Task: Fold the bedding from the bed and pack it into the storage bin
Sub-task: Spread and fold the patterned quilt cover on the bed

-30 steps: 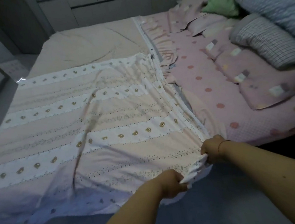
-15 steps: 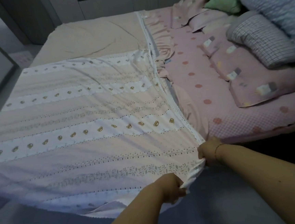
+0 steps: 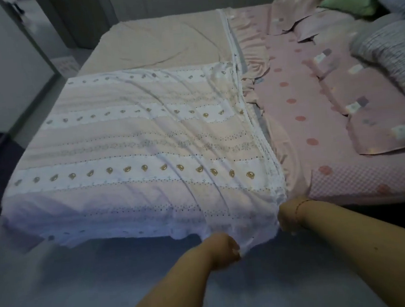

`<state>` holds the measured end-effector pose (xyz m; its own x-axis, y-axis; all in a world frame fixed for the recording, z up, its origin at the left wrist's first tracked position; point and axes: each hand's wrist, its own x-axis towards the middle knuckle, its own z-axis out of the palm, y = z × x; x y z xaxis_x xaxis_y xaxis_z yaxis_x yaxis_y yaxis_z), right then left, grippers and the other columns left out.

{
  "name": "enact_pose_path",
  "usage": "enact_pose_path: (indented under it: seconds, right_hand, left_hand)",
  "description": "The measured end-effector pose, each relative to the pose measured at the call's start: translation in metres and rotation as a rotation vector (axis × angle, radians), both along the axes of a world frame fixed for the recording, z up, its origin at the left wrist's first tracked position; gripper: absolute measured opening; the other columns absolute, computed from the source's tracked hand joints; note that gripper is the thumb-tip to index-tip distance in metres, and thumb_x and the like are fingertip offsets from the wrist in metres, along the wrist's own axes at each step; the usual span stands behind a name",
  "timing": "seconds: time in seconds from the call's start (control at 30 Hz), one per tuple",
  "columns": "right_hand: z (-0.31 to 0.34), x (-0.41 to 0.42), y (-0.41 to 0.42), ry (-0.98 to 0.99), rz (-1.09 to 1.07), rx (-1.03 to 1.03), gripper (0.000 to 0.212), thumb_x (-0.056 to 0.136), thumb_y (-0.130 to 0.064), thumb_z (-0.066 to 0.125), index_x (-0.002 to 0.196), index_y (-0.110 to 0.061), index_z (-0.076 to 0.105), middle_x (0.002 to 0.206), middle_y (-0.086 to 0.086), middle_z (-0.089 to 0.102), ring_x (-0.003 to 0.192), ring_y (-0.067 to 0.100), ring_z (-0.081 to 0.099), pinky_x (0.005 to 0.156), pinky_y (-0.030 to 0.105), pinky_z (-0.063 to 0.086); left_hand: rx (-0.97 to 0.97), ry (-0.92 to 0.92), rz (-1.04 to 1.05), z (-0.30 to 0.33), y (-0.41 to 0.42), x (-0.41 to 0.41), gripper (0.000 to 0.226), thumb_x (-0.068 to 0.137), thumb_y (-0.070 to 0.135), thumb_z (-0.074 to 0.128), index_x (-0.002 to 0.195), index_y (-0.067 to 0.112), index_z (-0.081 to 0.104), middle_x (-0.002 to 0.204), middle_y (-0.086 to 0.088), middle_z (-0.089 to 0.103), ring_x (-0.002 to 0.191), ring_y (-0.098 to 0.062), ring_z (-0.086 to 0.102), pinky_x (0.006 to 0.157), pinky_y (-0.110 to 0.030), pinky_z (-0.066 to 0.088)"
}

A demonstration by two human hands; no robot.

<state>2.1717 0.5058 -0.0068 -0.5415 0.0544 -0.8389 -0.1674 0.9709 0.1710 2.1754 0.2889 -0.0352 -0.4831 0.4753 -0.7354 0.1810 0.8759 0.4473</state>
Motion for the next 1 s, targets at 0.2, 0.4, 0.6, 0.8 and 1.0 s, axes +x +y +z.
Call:
enact_pose_path:
  seconds: [0.2, 0.4, 0.6, 0.8, 1.0]
  right_hand:
    - [0.007, -0.043, -0.06, 0.069, 0.019, -0.061, 0.037, 0.09, -0.026, 0.059, 0.126, -0.015, 0.06, 0.128, 0.006, 0.058, 0.116, 0.025, 0.055, 0.102, 0.033, 0.043]
    - [0.032, -0.098, -0.163, 0.086, 0.119, -0.107, 0.041, 0.097, -0.028, 0.048, 0.132, -0.007, 0.053, 0.136, 0.011, 0.051, 0.125, 0.026, 0.049, 0.106, 0.033, 0.038]
    - [0.038, -0.157, -0.289, 0.173, 0.168, -0.193, 0.041, 0.096, -0.034, 0.047, 0.127, -0.01, 0.057, 0.129, 0.009, 0.058, 0.118, 0.025, 0.054, 0.102, 0.034, 0.044]
    - [0.041, -0.207, -0.403, 0.236, 0.107, -0.336, 0.039, 0.095, -0.037, 0.05, 0.118, -0.009, 0.062, 0.122, 0.012, 0.062, 0.111, 0.027, 0.058, 0.094, 0.035, 0.047]
    - [0.039, -0.258, -0.491, 0.263, 0.059, -0.439, 0.04, 0.094, -0.041, 0.05, 0.127, -0.018, 0.054, 0.13, 0.007, 0.055, 0.117, 0.025, 0.052, 0.098, 0.034, 0.042]
  left_hand:
    - [-0.01, 0.036, 0.185, 0.009, -0.087, -0.028, 0.037, 0.096, 0.036, 0.051, 0.11, 0.005, 0.067, 0.119, -0.014, 0.064, 0.107, -0.028, 0.06, 0.093, -0.035, 0.045]
    - [-0.044, 0.117, 0.342, 0.019, -0.192, -0.064, 0.036, 0.097, 0.028, 0.048, 0.064, 0.013, 0.043, 0.067, -0.005, 0.043, 0.063, -0.017, 0.04, 0.068, -0.027, 0.033]
    - [-0.006, 0.146, 0.55, 0.036, -0.307, -0.104, 0.023, 0.098, 0.033, 0.049, 0.103, 0.014, 0.06, 0.106, -0.018, 0.056, 0.094, -0.024, 0.052, 0.092, -0.032, 0.045]
    - [0.006, 0.209, 0.696, 0.041, -0.408, -0.146, 0.05, 0.097, 0.036, 0.051, 0.139, 0.011, 0.043, 0.142, -0.013, 0.045, 0.125, -0.029, 0.047, 0.104, -0.039, 0.04]
    - [0.036, 0.211, 0.828, 0.038, -0.484, -0.183, 0.05, 0.093, 0.035, 0.059, 0.134, 0.01, 0.047, 0.134, -0.015, 0.051, 0.117, -0.028, 0.053, 0.101, -0.04, 0.044]
